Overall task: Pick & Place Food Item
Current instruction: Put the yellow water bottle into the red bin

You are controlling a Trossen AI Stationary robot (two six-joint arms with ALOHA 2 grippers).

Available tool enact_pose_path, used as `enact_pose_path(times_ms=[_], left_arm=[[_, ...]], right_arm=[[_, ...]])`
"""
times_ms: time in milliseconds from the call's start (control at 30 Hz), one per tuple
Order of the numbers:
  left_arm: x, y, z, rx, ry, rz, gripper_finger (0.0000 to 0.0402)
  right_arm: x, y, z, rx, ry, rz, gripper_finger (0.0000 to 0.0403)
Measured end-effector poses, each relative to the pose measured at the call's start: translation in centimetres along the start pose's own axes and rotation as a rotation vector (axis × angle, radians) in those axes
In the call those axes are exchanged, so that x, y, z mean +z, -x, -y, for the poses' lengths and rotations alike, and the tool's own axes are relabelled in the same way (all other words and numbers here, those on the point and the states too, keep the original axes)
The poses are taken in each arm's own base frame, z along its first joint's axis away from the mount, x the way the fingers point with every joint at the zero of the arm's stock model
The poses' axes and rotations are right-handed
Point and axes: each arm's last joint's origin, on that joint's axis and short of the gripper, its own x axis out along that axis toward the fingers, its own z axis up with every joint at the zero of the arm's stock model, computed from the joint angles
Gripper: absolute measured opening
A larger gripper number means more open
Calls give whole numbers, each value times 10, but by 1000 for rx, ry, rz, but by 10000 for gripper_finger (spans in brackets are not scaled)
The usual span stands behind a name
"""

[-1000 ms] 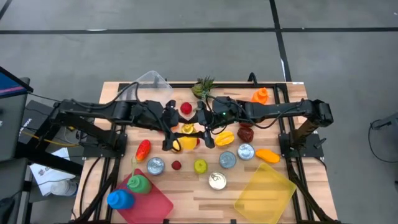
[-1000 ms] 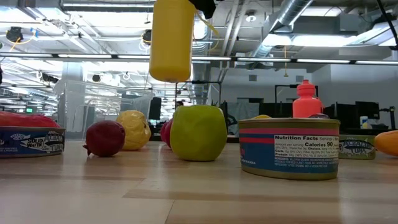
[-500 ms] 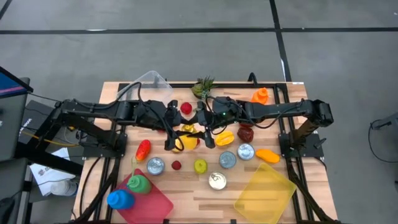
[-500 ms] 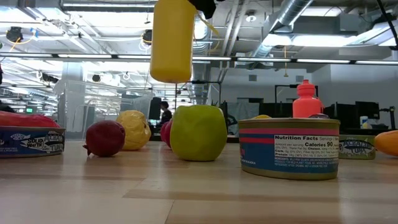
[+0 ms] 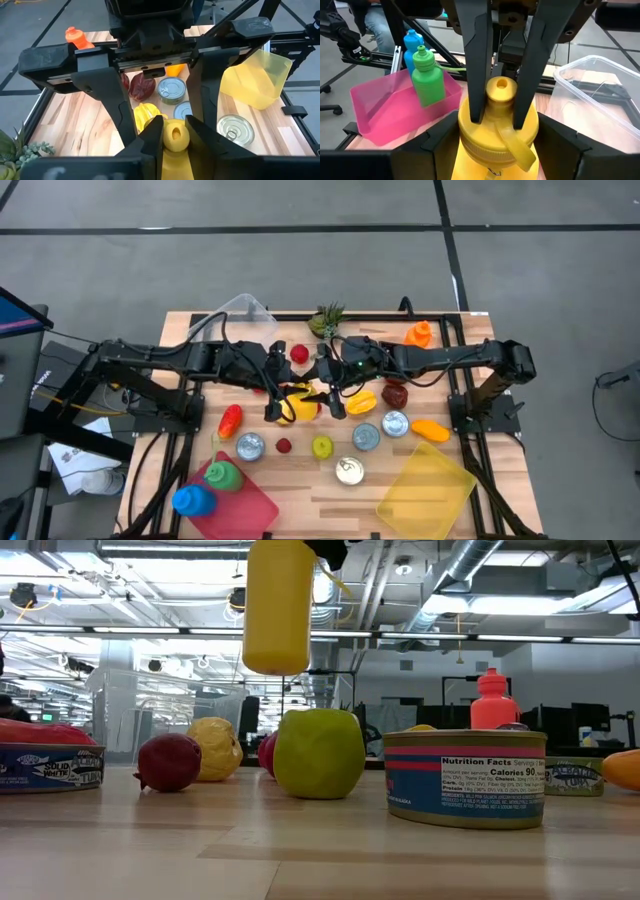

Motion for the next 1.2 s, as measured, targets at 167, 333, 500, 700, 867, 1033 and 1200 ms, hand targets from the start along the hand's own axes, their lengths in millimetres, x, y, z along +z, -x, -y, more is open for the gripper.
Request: enact_pose_path(times_ms=[167, 333, 500, 700, 867, 1033, 1200], left_arm=[[0, 0, 0, 0, 0, 1, 62], [2, 7, 0, -3, 1, 22, 57], [7, 34, 3, -51, 23, 96, 60], [12, 74, 24, -231, 54, 197, 59], [14, 97, 60, -397, 82, 262, 60], [8, 110, 104, -488, 134, 246, 60], [-8, 109, 151, -537, 159, 142, 60]], right_arm=[[0, 0, 0, -2, -1, 0, 240], [7, 12, -1, -8, 2, 21, 287], [20, 46, -6, -6, 0, 7, 328], [31, 100, -16, -3, -36, -15, 336], [38, 134, -20, -63, -57, 11, 330], [42, 154, -22, -114, -85, 35, 330], [41, 156, -22, -129, -116, 29, 329]])
